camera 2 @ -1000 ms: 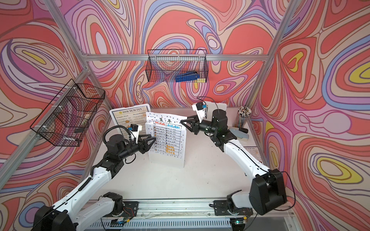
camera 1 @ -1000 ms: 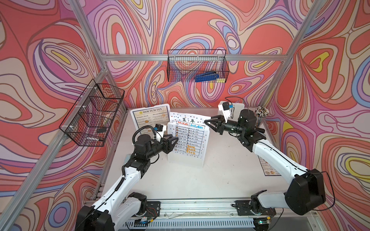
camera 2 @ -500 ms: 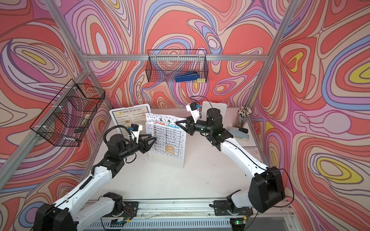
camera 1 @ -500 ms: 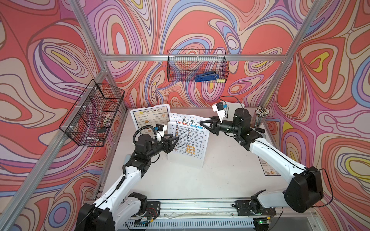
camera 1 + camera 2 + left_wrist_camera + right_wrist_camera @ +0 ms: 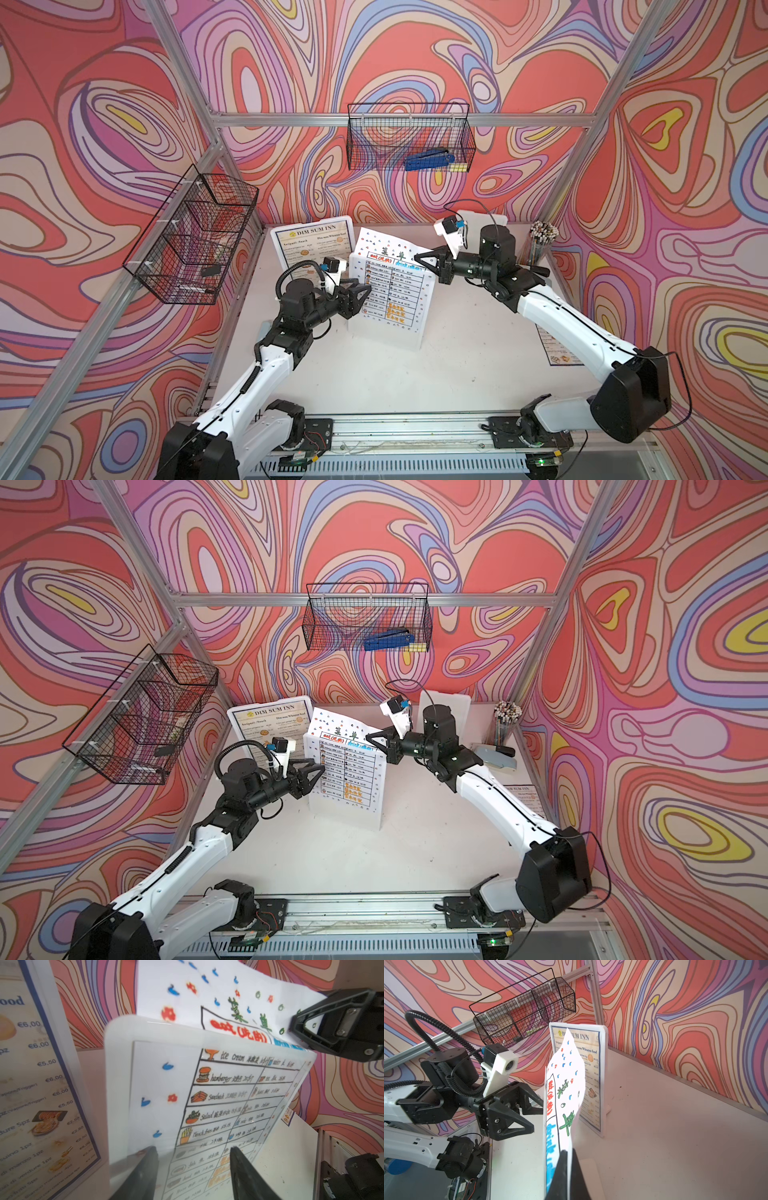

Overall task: Insert the menus into the narrow rack
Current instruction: Insert the menu into the narrow rack.

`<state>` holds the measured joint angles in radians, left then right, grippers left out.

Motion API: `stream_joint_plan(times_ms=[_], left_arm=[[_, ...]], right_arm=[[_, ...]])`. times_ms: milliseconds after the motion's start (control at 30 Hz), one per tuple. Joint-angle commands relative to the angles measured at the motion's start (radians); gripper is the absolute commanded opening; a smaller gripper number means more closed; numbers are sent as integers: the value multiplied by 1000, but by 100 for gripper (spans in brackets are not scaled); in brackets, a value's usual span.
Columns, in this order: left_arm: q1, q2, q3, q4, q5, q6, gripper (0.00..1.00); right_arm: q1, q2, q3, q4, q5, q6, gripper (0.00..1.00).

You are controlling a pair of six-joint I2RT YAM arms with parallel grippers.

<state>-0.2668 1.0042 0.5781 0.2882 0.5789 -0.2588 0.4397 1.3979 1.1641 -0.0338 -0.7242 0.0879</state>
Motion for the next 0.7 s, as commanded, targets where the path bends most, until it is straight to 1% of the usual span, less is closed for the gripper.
stream_joint_plan(times_ms=[0, 200, 333, 433, 500, 567, 600, 667], left_arm=[[1, -9, 23, 13, 20, 11, 57], [2, -16, 18, 13, 18, 7, 57], [1, -17, 16, 18, 16, 5, 57], [2, -13, 18, 19, 17, 7, 57], [0, -11, 18, 19, 19, 9, 57], [2, -7, 17, 21, 19, 10, 58], [2, -5, 16, 23, 20, 10, 58], [1, -1, 16, 23, 22, 11, 58]], right_arm=[[12, -6, -26, -42, -3, -27, 0], [13, -38, 2, 31, -17, 31, 0], [11, -34, 22, 42, -75, 55, 1], [12, -19, 20, 40, -71, 61, 20], [11, -14, 20, 36, -70, 65, 27], [15, -11, 20, 27, -69, 63, 32], [19, -11, 22, 18, -64, 59, 33], [24, -13, 22, 6, -44, 56, 31]])
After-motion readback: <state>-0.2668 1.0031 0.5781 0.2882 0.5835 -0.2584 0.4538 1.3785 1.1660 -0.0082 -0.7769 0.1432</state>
